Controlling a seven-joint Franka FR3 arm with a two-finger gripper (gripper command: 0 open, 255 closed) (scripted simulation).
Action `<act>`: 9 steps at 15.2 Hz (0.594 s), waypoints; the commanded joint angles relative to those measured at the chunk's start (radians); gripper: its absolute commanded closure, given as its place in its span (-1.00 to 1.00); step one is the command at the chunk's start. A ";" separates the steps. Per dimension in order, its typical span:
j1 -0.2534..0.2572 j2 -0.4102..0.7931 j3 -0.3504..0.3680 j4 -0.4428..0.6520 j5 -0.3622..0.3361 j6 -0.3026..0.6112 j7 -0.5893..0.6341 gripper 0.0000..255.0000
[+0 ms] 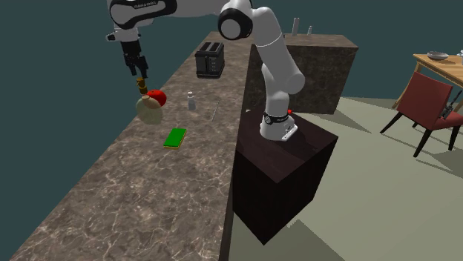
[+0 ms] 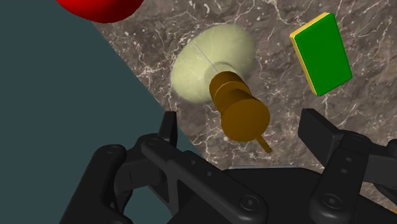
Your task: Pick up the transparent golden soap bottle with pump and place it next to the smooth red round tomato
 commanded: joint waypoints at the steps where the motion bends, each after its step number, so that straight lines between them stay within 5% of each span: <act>1: -0.015 -0.002 -0.003 0.062 -0.004 -0.063 0.006 -1.00; 9: -0.024 0.002 -0.004 0.095 -0.003 -0.091 0.008 -1.00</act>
